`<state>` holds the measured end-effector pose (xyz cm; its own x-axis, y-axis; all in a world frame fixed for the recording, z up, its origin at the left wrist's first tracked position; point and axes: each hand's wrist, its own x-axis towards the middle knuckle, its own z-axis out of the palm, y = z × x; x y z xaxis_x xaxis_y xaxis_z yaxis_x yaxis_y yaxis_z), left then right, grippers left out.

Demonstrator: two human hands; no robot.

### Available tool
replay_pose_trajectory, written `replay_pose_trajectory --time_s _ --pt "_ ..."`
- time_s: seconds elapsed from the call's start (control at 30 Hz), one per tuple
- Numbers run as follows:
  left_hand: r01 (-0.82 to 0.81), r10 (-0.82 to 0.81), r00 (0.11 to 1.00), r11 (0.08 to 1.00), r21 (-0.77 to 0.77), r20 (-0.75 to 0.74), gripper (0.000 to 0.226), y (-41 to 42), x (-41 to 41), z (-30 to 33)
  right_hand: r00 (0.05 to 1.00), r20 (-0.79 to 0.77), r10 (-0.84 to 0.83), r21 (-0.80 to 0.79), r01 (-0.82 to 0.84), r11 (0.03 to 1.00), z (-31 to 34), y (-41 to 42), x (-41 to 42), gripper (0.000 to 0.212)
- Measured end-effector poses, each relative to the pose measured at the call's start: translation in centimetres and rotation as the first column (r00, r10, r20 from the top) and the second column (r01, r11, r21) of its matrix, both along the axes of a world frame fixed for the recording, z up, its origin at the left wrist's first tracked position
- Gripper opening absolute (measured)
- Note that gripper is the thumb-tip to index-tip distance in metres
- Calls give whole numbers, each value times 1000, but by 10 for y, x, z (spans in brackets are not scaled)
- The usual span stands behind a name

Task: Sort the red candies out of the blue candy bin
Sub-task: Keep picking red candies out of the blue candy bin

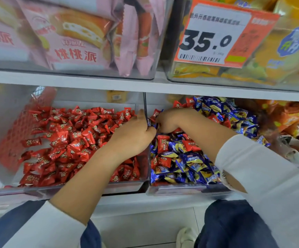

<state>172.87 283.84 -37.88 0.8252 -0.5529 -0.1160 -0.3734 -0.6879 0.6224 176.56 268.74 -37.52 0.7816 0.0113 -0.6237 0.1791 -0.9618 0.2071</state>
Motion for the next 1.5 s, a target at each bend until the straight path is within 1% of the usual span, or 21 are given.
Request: replay_pose_trajectory --time_s 0.1,0.13,0.23,0.3,0.4,0.47,0.5,0.53,0.6,0.63,0.67,0.77,0.87,0.93,1.1,1.17,1.27,1.33,1.37,1.43,1.5 --pt "-11 11 1000 1000 0 -24 76 0 -1 4 996 84 24 94 -32 995 20 -16 -18 24" --pt "-14 14 1000 1000 -3 -25 75 -1 -2 6 992 122 30 110 -44 993 26 -24 -28 26" --pt "-26 25 999 999 -32 -33 66 -1 -5 6 964 265 1 127 -36 991 31 -53 -61 52" --pt "-38 37 999 999 -33 -33 56 -1 -6 4 917 391 -76 223 -15 975 26 -70 -84 53" --pt "-76 74 997 996 -46 -34 34 -2 -8 4 810 553 -198 357 -15 934 14 -85 -113 47" --pt "-103 103 994 994 -30 -25 34 -5 -11 4 735 624 -264 407 -17 913 8 -91 -128 46" --pt "-128 127 991 992 8 51 41 -6 -13 3 700 647 -303 435 -11 900 4 -93 -132 48" --pt "-158 145 969 986 48 199 49 -7 -16 4 667 660 -345 466 -3 885 1 -95 -136 49" --pt "-162 111 844 985 53 525 56 -10 -27 9 624 670 -403 511 7 860 -3 -97 -139 49" --pt "-121 84 782 992 18 617 56 -14 -35 14 610 677 -412 519 2 855 -5 -98 -139 48" --pt "-73 64 762 997 -13 645 56 -20 -46 20 596 686 -417 524 -9 851 -6 -98 -140 47" --pt "28 -33 800 999 18 600 67 -50 -84 21 547 711 -442 554 -48 831 -9 -99 -139 41" --pt "61 -132 893 983 176 429 101 -82 -107 7 498 725 -475 576 -62 815 -11 -98 -137 46" --pt "71 -163 925 962 265 343 109 -94 -104 -3 457 738 -496 585 -68 808 -13 -96 -137 44" --pt "83 -214 935 906 414 283 98 -95 -79 -17 368 734 -571 639 -86 765 -19 -97 -137 31" --pt "68 -252 916 865 497 313 92 -90 -70 -19 338 723 -603 664 -98 741 -21 -99 -136 30" --pt "12 -269 899 805 593 347 83 -82 -57 -19 339 691 -639 705 -123 698 -23 -96 -133 28" --pt "4 -265 903 792 610 338 78 -77 -52 -15 370 669 -645 728 -149 669 -22 -90 -132 29" --pt "21 -276 900 800 600 337 76 -74 -51 -13 407 653 -639 740 -165 652 -21 -86 -132 30" --pt "88 -314 893 824 560 323 72 -70 -52 -10 556 598 -577 760 -166 629 -16 -81 -134 38" --pt "154 -327 908 841 518 262 74 -65 -54 -1 695 558 -453 735 -161 659 -6 -81 -142 47"
